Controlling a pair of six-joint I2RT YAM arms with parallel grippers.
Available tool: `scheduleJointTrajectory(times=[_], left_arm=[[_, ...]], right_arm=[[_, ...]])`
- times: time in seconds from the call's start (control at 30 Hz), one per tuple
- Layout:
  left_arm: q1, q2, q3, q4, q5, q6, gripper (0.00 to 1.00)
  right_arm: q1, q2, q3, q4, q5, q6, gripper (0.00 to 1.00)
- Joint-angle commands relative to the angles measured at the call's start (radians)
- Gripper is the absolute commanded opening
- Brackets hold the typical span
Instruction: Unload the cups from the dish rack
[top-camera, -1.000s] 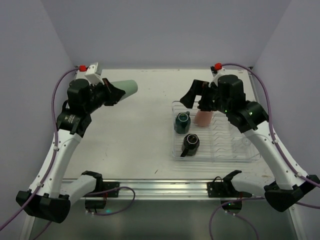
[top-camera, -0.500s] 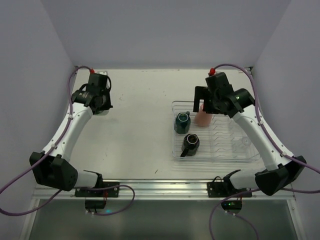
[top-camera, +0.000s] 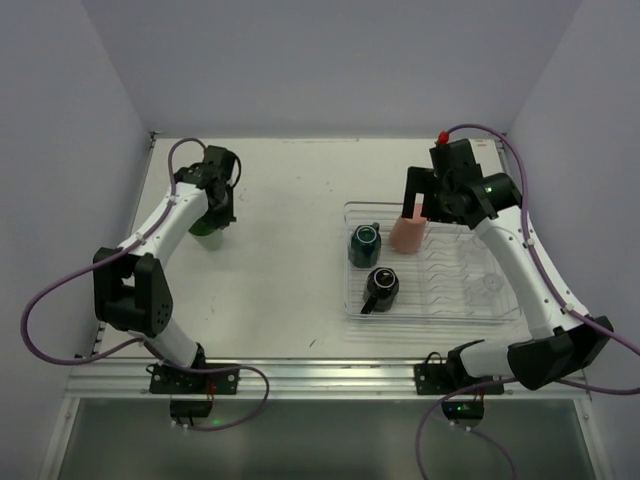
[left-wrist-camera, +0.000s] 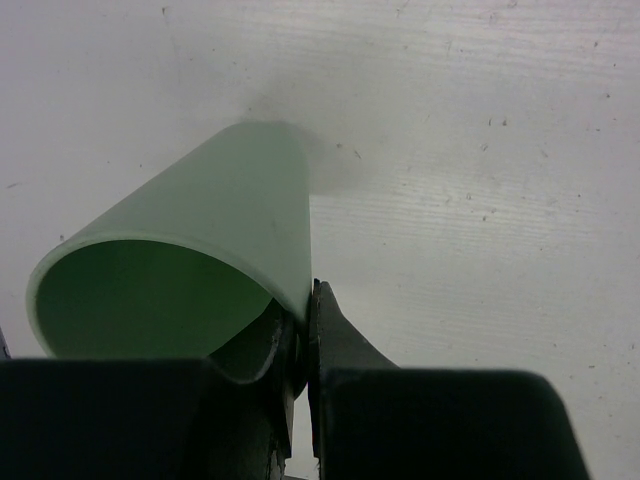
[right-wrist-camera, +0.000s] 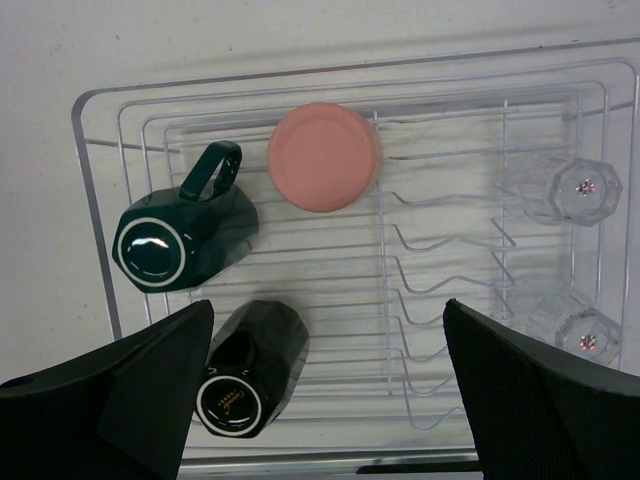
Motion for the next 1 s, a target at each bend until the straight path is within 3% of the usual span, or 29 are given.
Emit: scheduleJointTrajectory(times=[0.0, 0.5, 0.57, 0.63, 0.73, 0.97], left_arm=[[0.006, 0.017, 0.038, 0.0, -0.016, 0.029, 0.0], [0.006, 0.092, 0.03, 0.036, 0.007, 0.041, 0.02], [0.011, 0.083, 0.024, 0.047, 0.002, 0.033, 0.09], [0.02, 0.069, 0.017, 0.059, 0.004, 0.027, 0.28], [0.031, 0.057, 0.009, 0.063, -0.008, 0.022, 0.4], [0.038, 0.02, 0.046, 0.03, -0.091, -0.008, 0.51]], right_arm=[[-0.017, -0.012, -0.009, 0.011, -0.003, -0.029, 0.99], [-0.022, -0.03, -0.012, 0.025, 0.0, -0.025, 0.99], [-0.022, -0.033, -0.016, 0.026, 0.0, -0.023, 0.99], [-0.022, -0.034, -0.022, 0.026, 0.003, -0.023, 0.99], [-0.022, -0.039, -0.03, 0.026, 0.007, -0.023, 0.99], [-0.022, -0.053, -0.045, 0.031, 0.027, -0.025, 0.99]])
